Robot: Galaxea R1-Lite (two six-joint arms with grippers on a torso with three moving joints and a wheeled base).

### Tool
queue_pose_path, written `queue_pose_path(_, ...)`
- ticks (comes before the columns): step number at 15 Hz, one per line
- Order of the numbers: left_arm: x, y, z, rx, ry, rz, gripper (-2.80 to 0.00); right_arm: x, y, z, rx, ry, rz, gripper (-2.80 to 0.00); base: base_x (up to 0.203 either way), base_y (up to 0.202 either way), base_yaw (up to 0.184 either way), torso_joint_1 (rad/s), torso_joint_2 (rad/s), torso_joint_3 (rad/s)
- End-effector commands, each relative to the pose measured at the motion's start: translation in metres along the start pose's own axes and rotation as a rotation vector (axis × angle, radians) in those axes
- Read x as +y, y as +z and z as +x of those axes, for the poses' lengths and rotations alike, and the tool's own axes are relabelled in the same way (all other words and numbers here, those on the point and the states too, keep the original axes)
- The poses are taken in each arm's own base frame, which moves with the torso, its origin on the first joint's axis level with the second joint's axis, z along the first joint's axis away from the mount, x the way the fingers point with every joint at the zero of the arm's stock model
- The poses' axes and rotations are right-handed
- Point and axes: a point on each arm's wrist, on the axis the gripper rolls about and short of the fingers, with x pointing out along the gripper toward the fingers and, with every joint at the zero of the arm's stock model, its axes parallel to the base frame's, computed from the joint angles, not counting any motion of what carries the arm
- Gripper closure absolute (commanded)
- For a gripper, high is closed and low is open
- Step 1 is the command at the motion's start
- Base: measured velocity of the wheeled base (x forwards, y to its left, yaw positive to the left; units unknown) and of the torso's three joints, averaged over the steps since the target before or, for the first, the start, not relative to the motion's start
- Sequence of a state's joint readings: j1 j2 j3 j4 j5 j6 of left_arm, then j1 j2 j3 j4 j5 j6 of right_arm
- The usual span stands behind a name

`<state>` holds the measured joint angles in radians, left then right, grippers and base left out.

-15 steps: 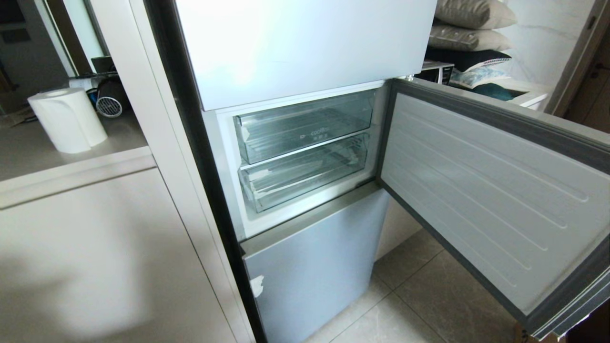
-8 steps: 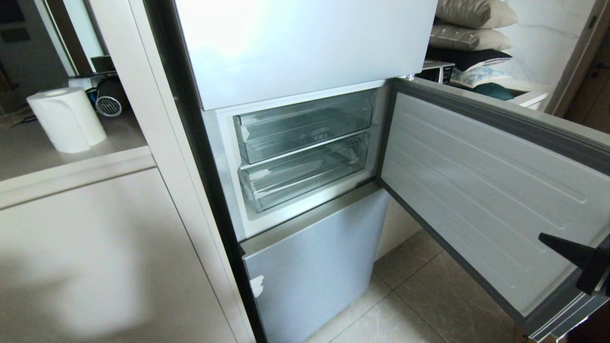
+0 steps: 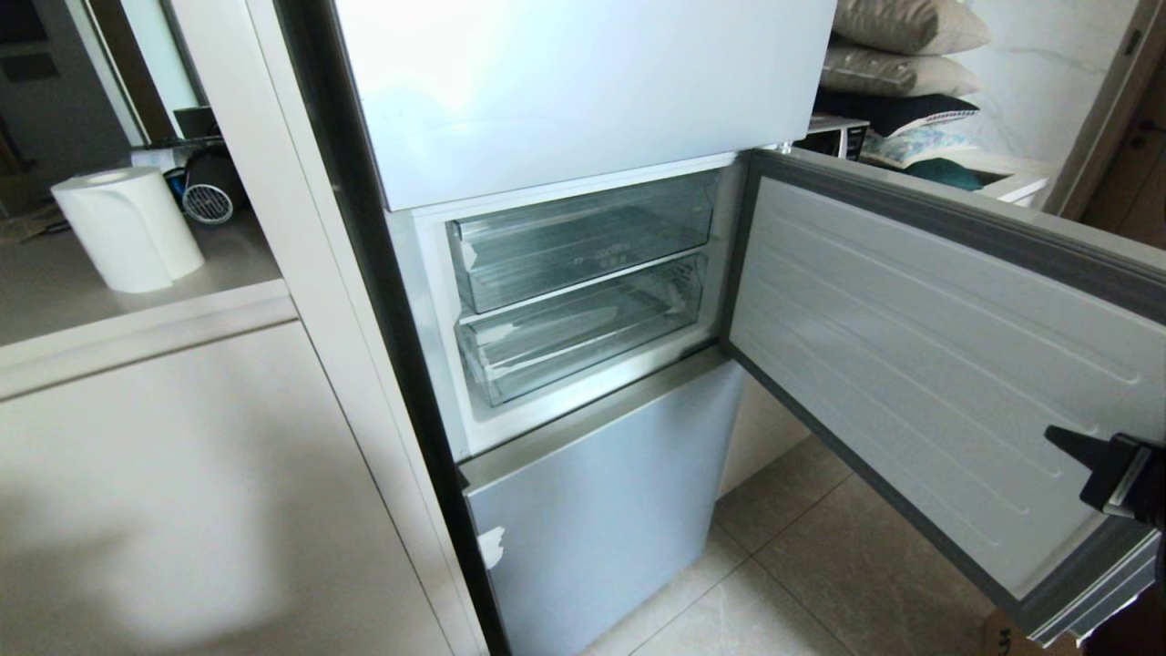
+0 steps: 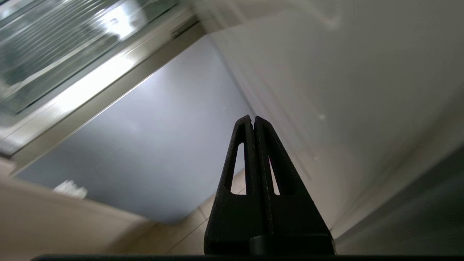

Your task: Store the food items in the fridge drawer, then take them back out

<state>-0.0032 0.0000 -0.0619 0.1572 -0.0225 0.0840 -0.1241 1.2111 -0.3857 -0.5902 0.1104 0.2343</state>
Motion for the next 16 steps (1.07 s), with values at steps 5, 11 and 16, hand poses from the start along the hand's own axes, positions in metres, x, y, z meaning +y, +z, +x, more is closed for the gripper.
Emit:
queue_pose_path(5, 0.001, 0.0, 0.0, -0.002, 0.037, -0.08, 0.0, -0.015, 0.007, 0.006, -0.024, -0.095, 0.026, 0.0, 0.0, 0.0, 0.0, 0.0, 0.0, 0.0)
queue_pose_path(11, 0.001, 0.0, 0.0, -0.002, 0.037, -0.08, 0.0, -0.023, 0.011, 0.017, -0.092, -0.214, 0.026, 0.0, 0.0, 0.0, 0.0, 0.0, 0.0, 0.0)
queue_pose_path(16, 0.001, 0.0, 0.0, -0.003, 0.037, -0.079, 0.0, -0.031, 0.014, 0.015, -0.111, -0.264, 0.035, 0.0, 0.0, 0.0, 0.0, 0.0, 0.0, 0.0)
